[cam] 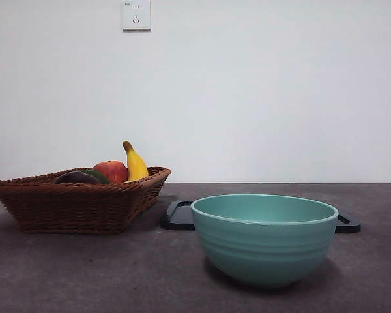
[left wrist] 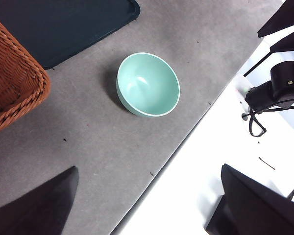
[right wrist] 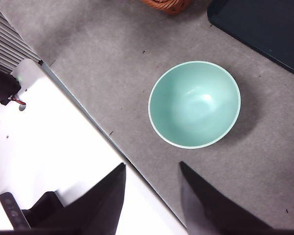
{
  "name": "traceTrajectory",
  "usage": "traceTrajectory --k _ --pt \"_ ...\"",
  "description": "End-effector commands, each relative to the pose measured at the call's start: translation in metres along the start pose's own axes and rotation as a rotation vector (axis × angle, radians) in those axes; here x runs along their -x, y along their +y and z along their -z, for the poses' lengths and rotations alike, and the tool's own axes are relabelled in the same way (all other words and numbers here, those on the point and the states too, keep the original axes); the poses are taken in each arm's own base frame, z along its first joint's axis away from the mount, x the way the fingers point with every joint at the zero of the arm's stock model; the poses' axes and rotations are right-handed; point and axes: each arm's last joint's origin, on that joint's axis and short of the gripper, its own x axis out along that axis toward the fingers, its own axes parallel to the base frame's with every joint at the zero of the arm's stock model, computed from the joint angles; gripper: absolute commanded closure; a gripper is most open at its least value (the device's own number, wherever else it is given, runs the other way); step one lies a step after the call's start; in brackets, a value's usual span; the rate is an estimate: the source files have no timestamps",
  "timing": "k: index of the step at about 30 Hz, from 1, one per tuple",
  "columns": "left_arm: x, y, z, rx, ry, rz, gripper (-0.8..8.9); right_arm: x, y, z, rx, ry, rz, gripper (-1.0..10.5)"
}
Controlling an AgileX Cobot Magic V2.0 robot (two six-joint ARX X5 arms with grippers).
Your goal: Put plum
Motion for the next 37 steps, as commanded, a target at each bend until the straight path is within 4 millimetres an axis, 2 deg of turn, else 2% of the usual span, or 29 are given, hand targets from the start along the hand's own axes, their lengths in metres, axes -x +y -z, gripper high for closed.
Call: traceTrajectory --k 1,3,4,6,9,37 --pt "0.0016 -0.0015 -0.0035 -0.018 -0.013 0.006 3.50 0.0011 0.0019 -0.0034 0.020 -0.010 -0.009 7.7" --pt "0.0016 -0.0015 -0.0035 -0.018 -0.013 0.006 3.64 0.0011 0.0019 -0.0034 0.020 -0.010 -0.009 7.8" --pt "0.0016 -0.0015 -0.0035 -0.018 -0.013 0.006 4.10 0.0011 0.0019 -0.0034 0.020 -0.010 -0.009 7.8" --pt "0.0016 -0.0015 -0.0035 -0.018 -0.013 0.006 5.54 0.0011 0.0019 -0.0034 0.020 -0.010 -0.009 7.9" --pt "0.0016 -0.0015 -0.0035 -0.018 -0.013 0.006 7.98 0.0011 0.0019 -0.0034 0.026 -0.010 -0.009 9.4" --pt "0.0016 -0.0015 -0.0036 -0.018 -0.013 0.006 8.05 0.0012 0.0020 -0.0037 0.028 -0.013 -0.009 9.4"
